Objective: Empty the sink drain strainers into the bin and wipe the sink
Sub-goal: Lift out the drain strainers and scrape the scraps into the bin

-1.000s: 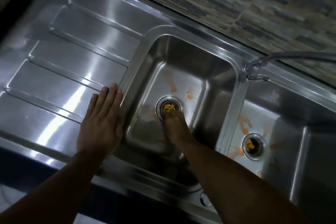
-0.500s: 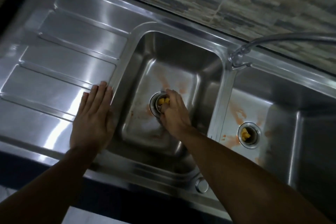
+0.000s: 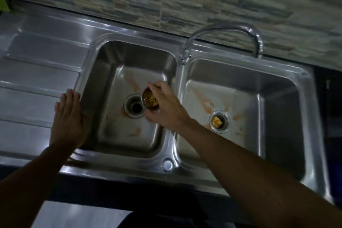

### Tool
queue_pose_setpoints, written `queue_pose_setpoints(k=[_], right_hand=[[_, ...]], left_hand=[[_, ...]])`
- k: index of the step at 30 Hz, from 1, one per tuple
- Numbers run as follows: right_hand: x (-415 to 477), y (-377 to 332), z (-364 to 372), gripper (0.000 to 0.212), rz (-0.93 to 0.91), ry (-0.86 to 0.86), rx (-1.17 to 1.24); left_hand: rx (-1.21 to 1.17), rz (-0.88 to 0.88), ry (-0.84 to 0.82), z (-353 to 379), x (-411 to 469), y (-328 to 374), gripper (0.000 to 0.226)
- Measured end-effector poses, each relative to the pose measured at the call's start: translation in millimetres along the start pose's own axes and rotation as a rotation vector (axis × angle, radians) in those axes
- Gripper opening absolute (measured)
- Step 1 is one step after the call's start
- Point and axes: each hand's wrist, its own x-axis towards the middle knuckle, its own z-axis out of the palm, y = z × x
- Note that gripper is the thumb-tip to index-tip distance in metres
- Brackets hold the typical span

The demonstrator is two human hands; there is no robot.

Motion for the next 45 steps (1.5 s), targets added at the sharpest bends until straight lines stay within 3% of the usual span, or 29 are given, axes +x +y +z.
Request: queue_pose_setpoints(k=[5, 10, 16, 20, 25, 35, 45], right_hand=[[-37.6, 39.7, -46.7, 0.080, 0.115, 0.106, 0.004], [-79.8, 91.7, -76.7, 0.079, 0.358, 0.112, -0.009], [-125.8, 136.2, -72.6, 0.087, 0.532, -0.041, -0.040], [-147.6, 152.8, -48.6, 0.086, 0.527, -0.147, -0.035], [-156.5, 170.6, -28.1, 0.085, 0.492, -0.218, -0.025], [-174.5, 191.7, -8.3, 0.095, 0.356, -0.234, -0.027], [-179.9, 205.6, -0.3, 0.099, 0.286, -0.293, -0.044]], left_hand=[[0.012, 0.302, -0.106, 11.9, 1.8, 89.0, 0.069], [-0.072, 0.345, -0.078, 40.5, 15.7, 188.5, 0.062], [-0.038, 0.445, -0.108, 72.2, 41.9, 266.8, 0.065], [0.008, 0.405, -0.140, 89.7, 42.2, 287.8, 0.066], [0.024, 0.384, -0.050, 97.7, 38.5, 291.3, 0.061], [0.000, 0.405, 0.074, 107.7, 40.9, 291.0, 0.051], [0.004, 0.409, 0.087, 107.8, 40.8, 292.5, 0.052]])
